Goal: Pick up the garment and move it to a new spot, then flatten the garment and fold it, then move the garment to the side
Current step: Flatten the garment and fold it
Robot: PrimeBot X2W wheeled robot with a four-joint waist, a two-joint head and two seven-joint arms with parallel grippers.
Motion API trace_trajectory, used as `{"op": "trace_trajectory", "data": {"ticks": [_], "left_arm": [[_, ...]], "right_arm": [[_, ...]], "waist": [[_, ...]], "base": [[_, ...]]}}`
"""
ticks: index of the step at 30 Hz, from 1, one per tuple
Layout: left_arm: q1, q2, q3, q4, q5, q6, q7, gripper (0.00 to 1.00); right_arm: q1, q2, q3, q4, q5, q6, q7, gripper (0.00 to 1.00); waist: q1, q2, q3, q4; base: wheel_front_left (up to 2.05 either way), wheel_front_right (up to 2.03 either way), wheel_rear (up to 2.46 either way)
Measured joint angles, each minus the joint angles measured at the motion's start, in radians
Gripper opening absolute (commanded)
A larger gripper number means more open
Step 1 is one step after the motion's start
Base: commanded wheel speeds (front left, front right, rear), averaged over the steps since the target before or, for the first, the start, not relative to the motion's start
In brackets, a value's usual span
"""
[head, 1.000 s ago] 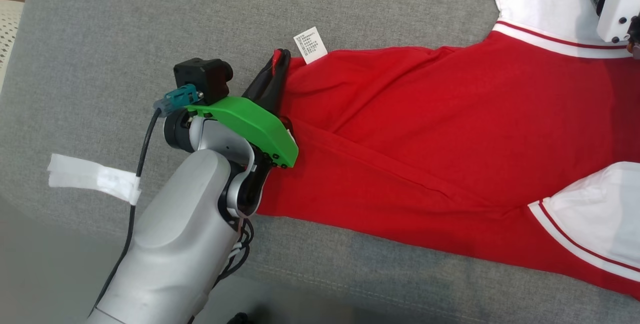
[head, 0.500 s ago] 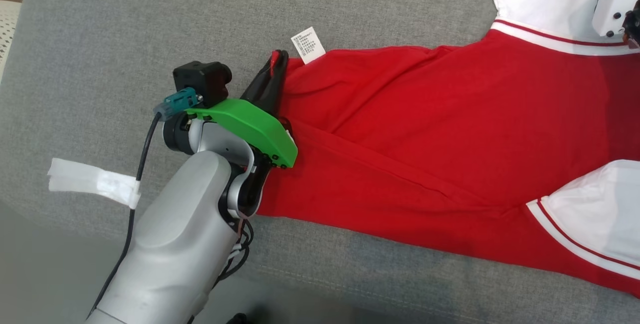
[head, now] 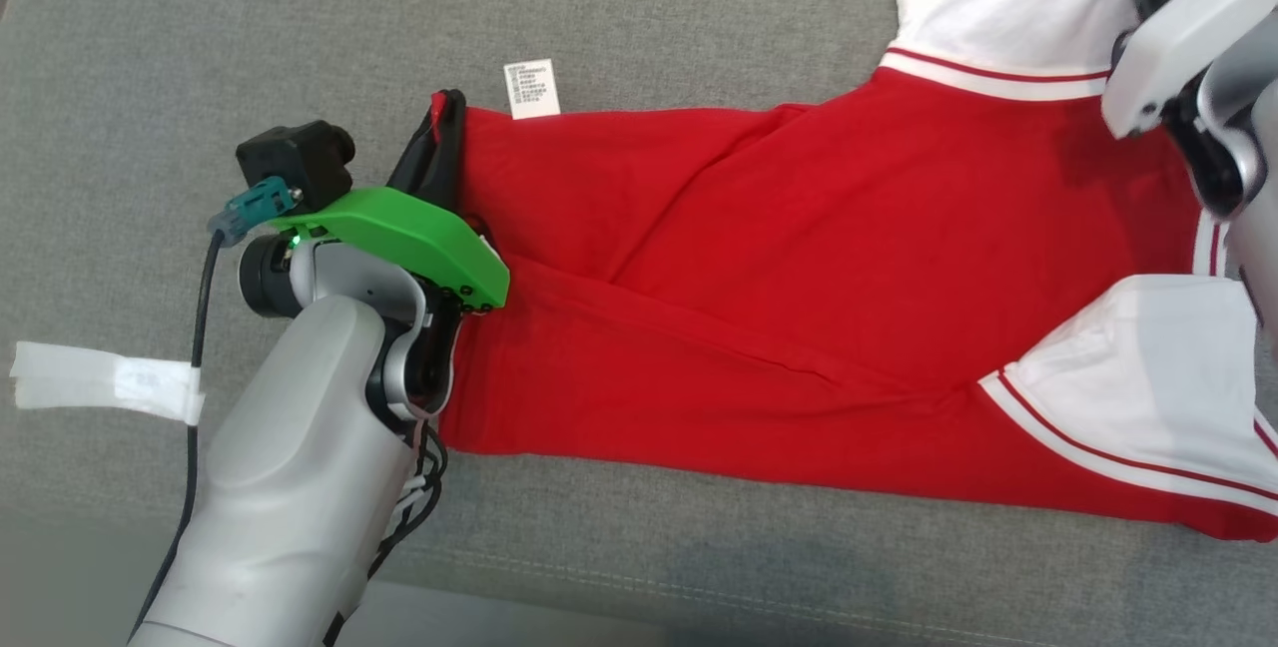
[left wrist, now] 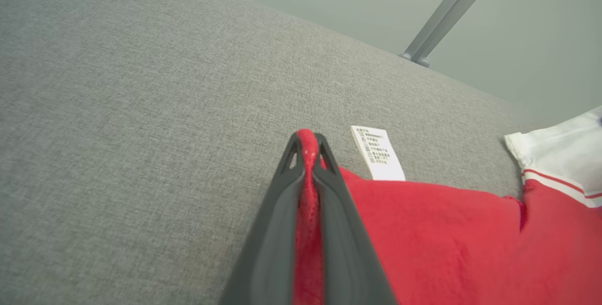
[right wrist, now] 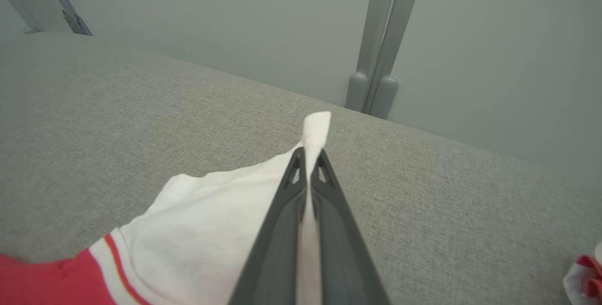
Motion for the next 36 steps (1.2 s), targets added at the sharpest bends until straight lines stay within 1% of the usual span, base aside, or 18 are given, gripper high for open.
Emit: {"op": "trace_trajectory", "data": {"ticks": [2, 6, 8, 11, 15, 19, 23, 27, 29, 33, 36], "left_arm": [[0.007, 0.005, 0.008, 0.012, -0.008, 0.000, -0.002, 0.00], [0.035, 0.012, 0.030, 0.013, -0.036, 0.000, -0.018, 0.00], [0.060, 0.019, 0.031, 0.016, -0.043, 0.000, -0.018, 0.00], [0.098, 0.031, 0.037, 0.016, -0.049, 0.000, -0.026, 0.00], [0.132, 0.033, 0.050, 0.009, -0.059, 0.000, -0.033, 0.00], [0.191, 0.038, 0.063, 0.002, -0.075, 0.000, -0.040, 0.00], [0.287, 0.038, 0.094, -0.004, -0.123, 0.000, -0.043, 0.00], [0.363, 0.037, 0.106, -0.025, -0.148, 0.000, -0.043, 0.00], [0.399, 0.037, 0.113, -0.029, -0.164, 0.000, -0.043, 0.00], [0.443, 0.038, 0.099, -0.028, -0.164, 0.008, -0.034, 0.00], [0.461, 0.039, 0.097, -0.027, -0.164, 0.008, -0.025, 0.00]], "right_arm": [[0.052, 0.004, 0.021, -0.006, -0.001, 0.000, -0.048, 0.00], [0.136, 0.032, 0.038, -0.031, 0.000, 0.001, -0.147, 0.00], [0.175, 0.032, 0.040, -0.043, 0.003, 0.001, -0.193, 0.00], [0.231, 0.032, 0.033, -0.070, 0.006, 0.001, -0.190, 0.00], [0.296, 0.033, -0.003, -0.123, 0.011, 0.001, -0.174, 0.00], [0.370, 0.043, -0.072, -0.266, 0.016, 0.001, -0.164, 0.00], [0.466, 0.060, -0.101, -0.362, 0.012, 0.001, -0.164, 0.00], [0.594, 0.060, -0.152, -0.401, 0.014, -0.010, -0.164, 0.00], [0.671, 0.063, -0.174, -0.419, 0.014, -0.010, -0.164, 0.00], [0.742, 0.075, -0.187, -0.420, 0.015, -0.010, -0.164, 0.00], [0.760, 0.084, -0.178, -0.421, 0.001, -0.009, -0.164, 0.00]], "waist": [[0.0000, 0.0000, -0.017, -0.013], [0.0000, 0.0000, -0.056, -0.040], [0.0000, 0.0000, -0.078, -0.052], [0.0000, 0.0000, -0.114, -0.070], [0.0000, 0.0000, -0.164, -0.090], [0.0000, 0.0000, -0.216, -0.107], [0.0000, 0.0000, -0.264, -0.123], [0.0000, 0.0000, -0.302, -0.139], [0.0000, 0.0000, -0.319, -0.150], [0.0000, 0.0000, -0.327, -0.160], [0.0000, 0.0000, -0.327, -0.167]], "base": [[0.00, 0.00, 0.00], [0.00, 0.00, 0.00], [0.00, 0.00, 0.00], [0.00, 0.00, 0.00], [0.00, 0.00, 0.00], [0.00, 0.00, 0.00], [0.00, 0.00, 0.00], [0.00, 0.00, 0.00], [0.00, 0.00, 0.00], [0.00, 0.00, 0.00], [0.00, 0.00, 0.00]]}}
